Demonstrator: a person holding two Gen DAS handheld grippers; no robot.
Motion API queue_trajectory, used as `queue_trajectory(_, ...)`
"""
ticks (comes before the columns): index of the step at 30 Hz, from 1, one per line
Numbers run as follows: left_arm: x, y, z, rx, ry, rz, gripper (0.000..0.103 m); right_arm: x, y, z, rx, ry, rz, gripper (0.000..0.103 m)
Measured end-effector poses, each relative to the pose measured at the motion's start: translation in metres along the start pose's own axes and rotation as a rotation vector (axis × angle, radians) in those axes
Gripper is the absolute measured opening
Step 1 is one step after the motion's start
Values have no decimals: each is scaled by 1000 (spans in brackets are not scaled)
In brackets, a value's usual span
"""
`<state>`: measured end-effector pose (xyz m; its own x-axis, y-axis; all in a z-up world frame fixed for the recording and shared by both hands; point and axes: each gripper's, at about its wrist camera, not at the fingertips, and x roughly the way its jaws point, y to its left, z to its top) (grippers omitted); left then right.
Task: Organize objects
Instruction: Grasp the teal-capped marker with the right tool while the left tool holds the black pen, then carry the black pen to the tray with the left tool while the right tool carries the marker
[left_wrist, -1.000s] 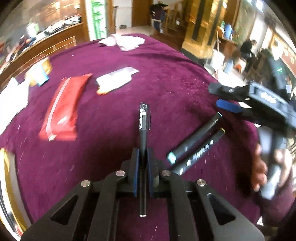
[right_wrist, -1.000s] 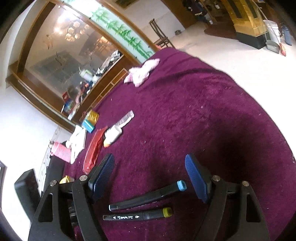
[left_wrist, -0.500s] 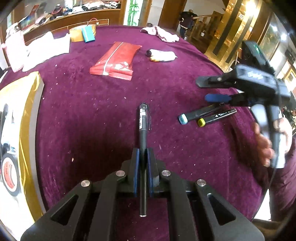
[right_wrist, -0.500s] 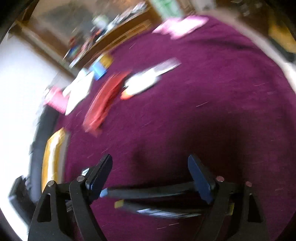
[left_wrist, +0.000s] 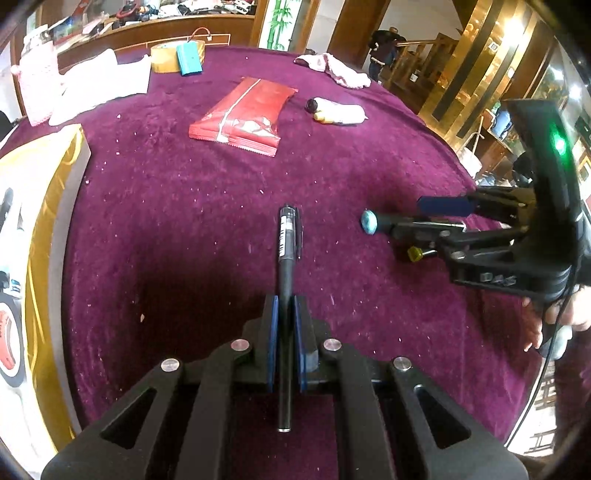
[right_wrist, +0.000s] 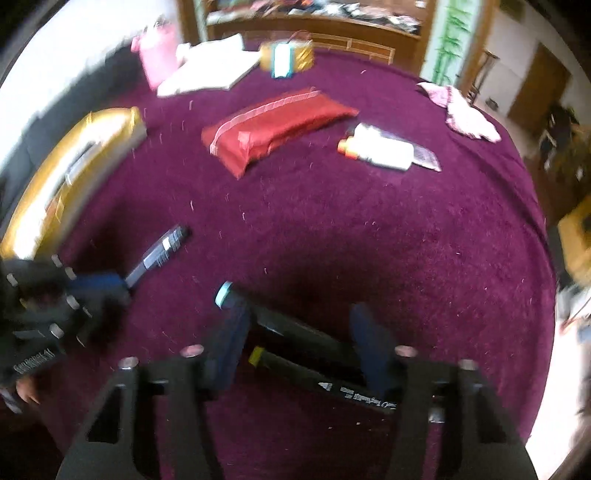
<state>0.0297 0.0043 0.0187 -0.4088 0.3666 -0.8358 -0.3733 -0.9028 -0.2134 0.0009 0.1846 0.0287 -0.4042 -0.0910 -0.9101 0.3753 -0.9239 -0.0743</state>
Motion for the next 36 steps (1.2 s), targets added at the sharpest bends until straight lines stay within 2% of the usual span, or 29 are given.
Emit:
queue_trajectory(1,1,-1,1,5,-5,9,6,3,4,0,-29,-1,-39,36)
queue_trajectory(2,2,-1,2,7,-10,14,6,3,4,1,-34,-10,-34,32)
queue_trajectory(9,8,-10,7,35,-44,74,6,7,-7,3,2,-43,3,30)
queue_trajectory(11,9,-14,7,56,-56,96,6,4,-8,0,15,-58,22,25)
queue_trajectory(13,8,-12,6,47,-60,84,6,0,-10,-1,44,-75,48,19)
queue_trajectory(15,3,-3,6,-2,-58,37,6,-7,-15,-1,87,-106,73,14)
queue_trajectory(21,-30,16,3,-82,-135,-12,6,-32,-24,-1,205,-215,186,13)
queue_trajectory(28,-70,35,-7,-138,-226,-13,6,-49,-12,-1,288,-286,314,13)
queue_trajectory(32,-90,53,-17,-182,-260,3,6,-61,1,4,311,-311,409,13)
queue_trajectory(36,-110,79,-30,-237,-292,51,6,-69,23,17,326,-313,536,13)
